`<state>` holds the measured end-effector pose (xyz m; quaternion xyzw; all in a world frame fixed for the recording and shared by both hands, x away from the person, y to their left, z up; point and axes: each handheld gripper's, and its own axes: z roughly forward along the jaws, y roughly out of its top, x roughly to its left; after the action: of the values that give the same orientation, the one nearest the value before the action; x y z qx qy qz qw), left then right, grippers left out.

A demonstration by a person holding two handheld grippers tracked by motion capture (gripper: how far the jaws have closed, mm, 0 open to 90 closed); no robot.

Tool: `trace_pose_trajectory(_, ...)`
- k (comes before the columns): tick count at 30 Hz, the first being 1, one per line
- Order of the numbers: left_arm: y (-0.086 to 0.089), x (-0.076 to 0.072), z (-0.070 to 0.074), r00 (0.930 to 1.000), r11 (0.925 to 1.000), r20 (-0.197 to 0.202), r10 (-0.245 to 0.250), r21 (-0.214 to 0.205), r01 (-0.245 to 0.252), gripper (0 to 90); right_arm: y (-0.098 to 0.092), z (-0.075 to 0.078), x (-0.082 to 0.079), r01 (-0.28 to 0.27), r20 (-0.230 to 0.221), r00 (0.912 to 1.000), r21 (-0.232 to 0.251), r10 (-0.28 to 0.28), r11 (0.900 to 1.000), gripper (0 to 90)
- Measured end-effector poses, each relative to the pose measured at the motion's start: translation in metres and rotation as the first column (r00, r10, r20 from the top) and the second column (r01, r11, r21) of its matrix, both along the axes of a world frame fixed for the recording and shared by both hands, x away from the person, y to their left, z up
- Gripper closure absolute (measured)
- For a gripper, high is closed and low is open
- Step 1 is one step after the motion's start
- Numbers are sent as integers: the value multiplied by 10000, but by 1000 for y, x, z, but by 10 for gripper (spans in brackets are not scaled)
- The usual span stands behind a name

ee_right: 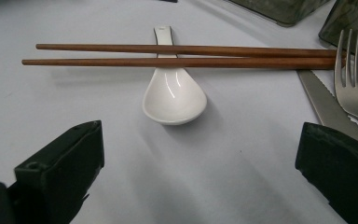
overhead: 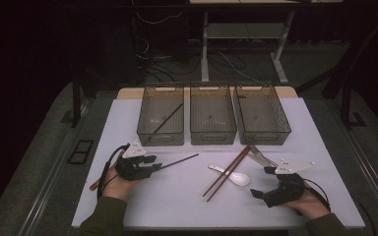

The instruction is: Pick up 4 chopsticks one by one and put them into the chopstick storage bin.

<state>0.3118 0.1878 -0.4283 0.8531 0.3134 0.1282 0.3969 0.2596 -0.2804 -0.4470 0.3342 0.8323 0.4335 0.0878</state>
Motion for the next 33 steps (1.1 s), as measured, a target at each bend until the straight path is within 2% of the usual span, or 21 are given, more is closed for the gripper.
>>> trace_pose_trajectory(6, 5, 6, -8, 9987, 9996, -485, -151, -241, 139, 697, 0, 0, 0, -4, -12, 10000, 4, 4, 10000, 9)
trace_pose_trajectory(18, 5, 10, -17, 9949, 9987, -932, -388, -354, 356, 753, 1, 0, 0, -37, -23, 10000, -25, 37, 10000, 9)
trace_pose_trajectory(25, 2, 12, -20, 9929, 9982, -1030, -590, -129, 580, 764, 1, -1, 0, -41, -31, 10000, -23, 41, 10000, 9)
trace_pose_trajectory(33, 1, 12, -21, 9926, 9982, -1069, -581, -234, 559, 808, 1, -1, 0, -47, -51, 10000, -34, 46, 10000, 9)
